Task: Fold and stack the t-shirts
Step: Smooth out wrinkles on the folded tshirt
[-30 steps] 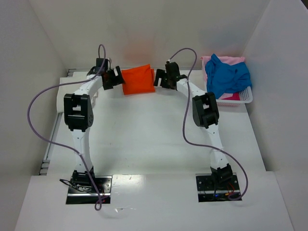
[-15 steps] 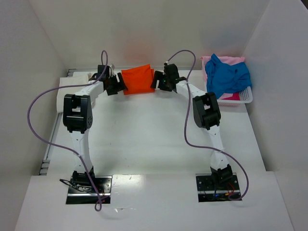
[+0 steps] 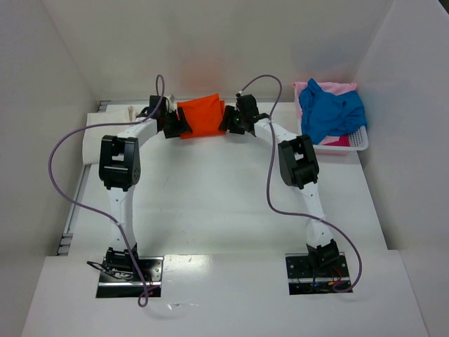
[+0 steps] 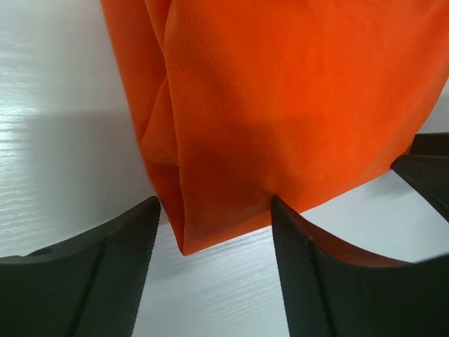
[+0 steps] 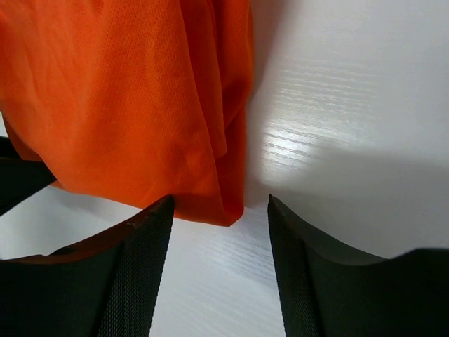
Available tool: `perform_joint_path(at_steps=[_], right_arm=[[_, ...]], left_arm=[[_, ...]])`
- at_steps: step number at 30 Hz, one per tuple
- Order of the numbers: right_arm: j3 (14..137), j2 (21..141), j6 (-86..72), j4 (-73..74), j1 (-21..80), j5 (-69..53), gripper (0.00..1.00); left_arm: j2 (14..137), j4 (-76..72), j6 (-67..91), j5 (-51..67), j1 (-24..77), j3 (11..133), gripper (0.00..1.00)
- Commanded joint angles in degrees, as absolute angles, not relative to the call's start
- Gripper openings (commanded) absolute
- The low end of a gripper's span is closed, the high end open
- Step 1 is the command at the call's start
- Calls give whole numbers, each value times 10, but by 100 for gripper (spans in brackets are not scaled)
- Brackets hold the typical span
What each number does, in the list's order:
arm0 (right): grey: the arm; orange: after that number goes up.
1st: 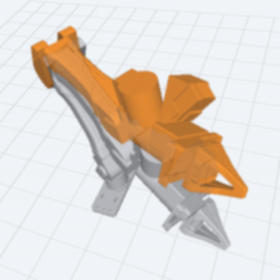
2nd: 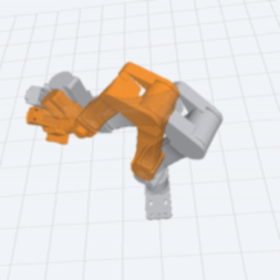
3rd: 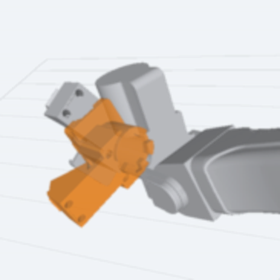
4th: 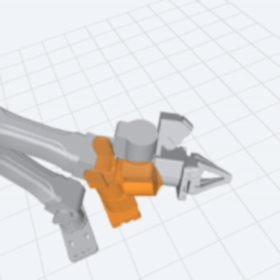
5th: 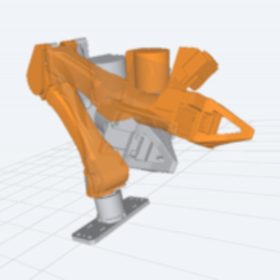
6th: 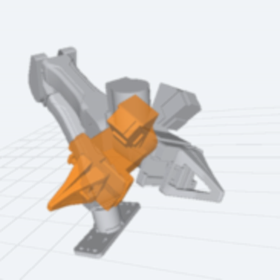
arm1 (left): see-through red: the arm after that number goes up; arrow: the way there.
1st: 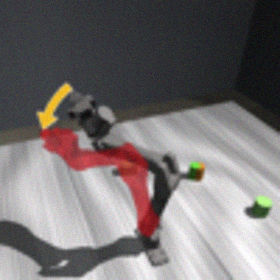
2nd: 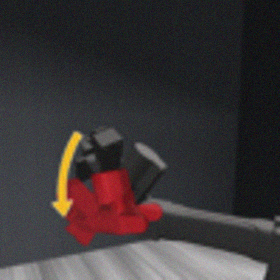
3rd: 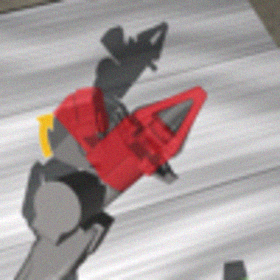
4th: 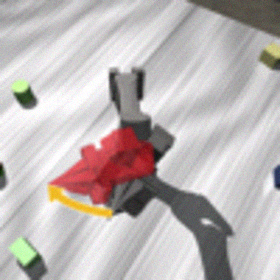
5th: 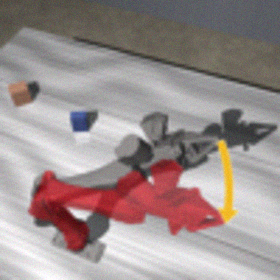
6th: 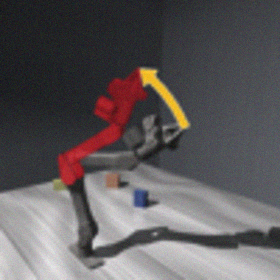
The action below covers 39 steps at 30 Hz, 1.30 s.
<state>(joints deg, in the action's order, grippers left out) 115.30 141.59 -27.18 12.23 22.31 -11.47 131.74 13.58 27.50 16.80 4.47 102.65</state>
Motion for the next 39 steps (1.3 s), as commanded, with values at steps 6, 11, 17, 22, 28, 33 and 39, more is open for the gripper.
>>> perform_joint_path(at_steps=[6, 11, 17, 22, 28, 33, 39], right_arm=[[1206, 1441, -271, 121, 238, -123, 34], [1193, 1434, -276, 127, 238, -127, 8], [1112, 1373, -283, 108, 244, -127, 0], [1003, 1291, -293, 78, 256, -127, 0], [853, 1158, -305, 51, 276, -99, 0], [719, 1039, -329, 40, 296, -77, 0], [585, 912, -366, 73, 334, -43, 1]], left_arm=[[1339, 124, 276, 195, 45, 1048, 38], [1332, 129, 276, 205, 45, 1048, 9], [1294, 136, 265, 210, 51, 1007, 0], [1228, 141, 266, 210, 75, 918, 0], [1133, 186, 259, 165, 128, 834, 0], [1045, 222, 283, 160, 171, 745, 0], [929, 271, 315, 132, 204, 651, 0]])
